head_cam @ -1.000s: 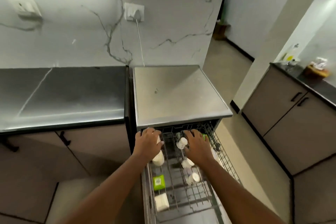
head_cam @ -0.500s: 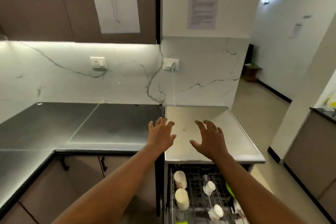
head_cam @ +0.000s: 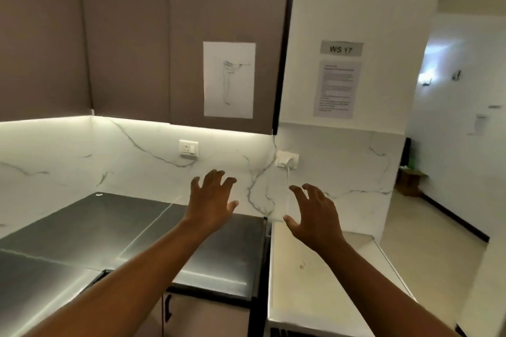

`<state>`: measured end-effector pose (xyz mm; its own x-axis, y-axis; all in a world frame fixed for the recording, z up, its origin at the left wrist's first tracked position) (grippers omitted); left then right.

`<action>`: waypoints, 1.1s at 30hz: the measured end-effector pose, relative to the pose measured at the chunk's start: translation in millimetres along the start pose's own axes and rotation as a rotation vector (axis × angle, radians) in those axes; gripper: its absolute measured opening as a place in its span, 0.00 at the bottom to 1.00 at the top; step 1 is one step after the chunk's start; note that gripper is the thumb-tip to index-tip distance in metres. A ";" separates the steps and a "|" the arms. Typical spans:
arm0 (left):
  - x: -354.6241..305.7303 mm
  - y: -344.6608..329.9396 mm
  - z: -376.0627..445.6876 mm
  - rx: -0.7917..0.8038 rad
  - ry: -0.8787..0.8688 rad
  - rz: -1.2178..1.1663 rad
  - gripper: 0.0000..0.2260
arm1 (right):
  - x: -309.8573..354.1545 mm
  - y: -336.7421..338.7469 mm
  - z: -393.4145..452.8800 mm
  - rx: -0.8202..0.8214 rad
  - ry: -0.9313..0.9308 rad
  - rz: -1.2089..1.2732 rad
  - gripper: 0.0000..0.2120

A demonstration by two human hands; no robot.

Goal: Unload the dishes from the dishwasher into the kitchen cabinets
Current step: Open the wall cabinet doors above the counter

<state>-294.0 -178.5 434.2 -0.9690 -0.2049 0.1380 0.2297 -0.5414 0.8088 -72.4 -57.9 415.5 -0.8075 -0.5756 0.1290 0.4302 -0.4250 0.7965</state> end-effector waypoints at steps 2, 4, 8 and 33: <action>27.4 10.7 5.6 -0.036 0.037 -0.008 0.26 | 30.5 5.2 18.0 -0.044 0.027 0.004 0.36; 54.9 13.6 9.1 -0.057 0.072 -0.038 0.26 | 58.3 4.6 34.2 -0.087 0.044 0.020 0.35; 106.9 4.9 13.3 -0.061 0.092 -0.061 0.25 | 109.4 -10.7 62.8 -0.120 0.048 0.049 0.34; 371.9 -136.1 76.8 -0.199 0.375 -0.850 0.19 | 325.1 -171.1 239.1 -0.137 0.069 -0.017 0.31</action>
<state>-692.6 -118.4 419.3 -0.7342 0.0920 -0.6727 -0.4943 -0.7517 0.4367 -505.0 -5.3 462.4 -0.7877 -0.6119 0.0714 0.4713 -0.5239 0.7095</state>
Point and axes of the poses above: each hand's wrist, its own z-axis towards the middle knuckle, its own y-axis out of the back of the hand, x = y × z, the point moved 3 cm from there along z, towards the middle knuckle, and after that the axes turned 10 degrees about -y, right-handed, at the moved point
